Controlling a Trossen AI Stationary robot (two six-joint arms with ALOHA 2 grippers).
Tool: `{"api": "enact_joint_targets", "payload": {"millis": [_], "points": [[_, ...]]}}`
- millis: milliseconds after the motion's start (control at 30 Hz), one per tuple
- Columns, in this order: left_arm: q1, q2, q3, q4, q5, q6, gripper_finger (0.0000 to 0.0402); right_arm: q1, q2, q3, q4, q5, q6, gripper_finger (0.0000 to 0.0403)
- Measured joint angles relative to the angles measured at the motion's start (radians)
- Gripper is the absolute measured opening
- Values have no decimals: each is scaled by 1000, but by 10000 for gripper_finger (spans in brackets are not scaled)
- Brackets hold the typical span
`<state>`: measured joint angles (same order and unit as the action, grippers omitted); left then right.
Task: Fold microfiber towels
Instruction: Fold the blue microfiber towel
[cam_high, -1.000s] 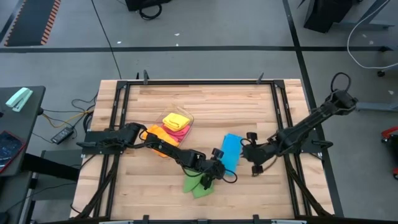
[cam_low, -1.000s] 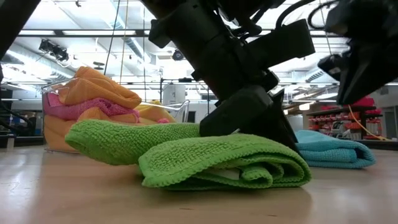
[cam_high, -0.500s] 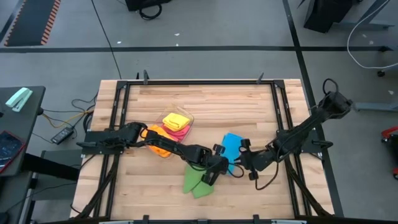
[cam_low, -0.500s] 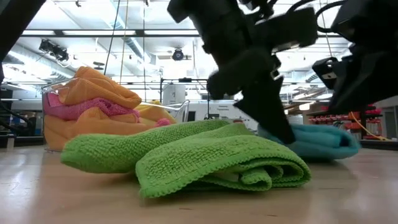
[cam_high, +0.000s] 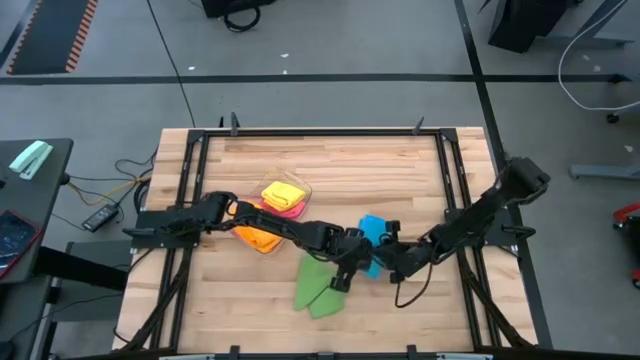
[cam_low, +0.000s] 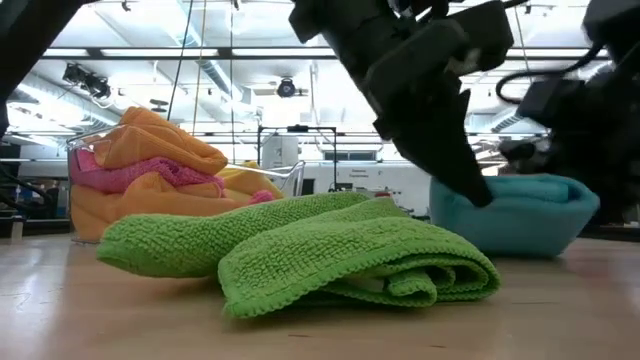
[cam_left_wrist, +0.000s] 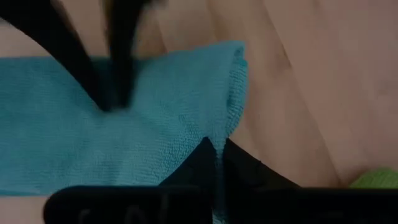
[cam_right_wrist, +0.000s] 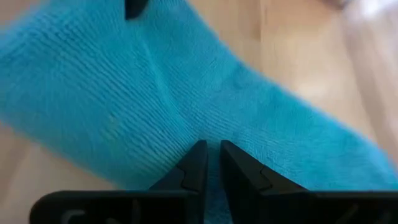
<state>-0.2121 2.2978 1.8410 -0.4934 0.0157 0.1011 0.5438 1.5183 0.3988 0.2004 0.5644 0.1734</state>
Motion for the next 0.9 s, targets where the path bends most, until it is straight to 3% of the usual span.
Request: {"api": "enact_joint_targets", "payload": {"millis": [233, 467, 733, 900], "points": [[41, -2, 27, 5, 11, -32, 16, -3, 83, 5, 53, -13, 37, 53], [96, -4, 30, 9, 13, -29, 31, 19, -3, 0, -8, -52, 30, 53], [97, -4, 29, 8, 77, -11, 17, 21, -158, -1, -117, 22, 35, 53], [90, -4, 29, 9, 112, -12, 30, 14, -236, -1, -208, 181, 57, 53]]}}
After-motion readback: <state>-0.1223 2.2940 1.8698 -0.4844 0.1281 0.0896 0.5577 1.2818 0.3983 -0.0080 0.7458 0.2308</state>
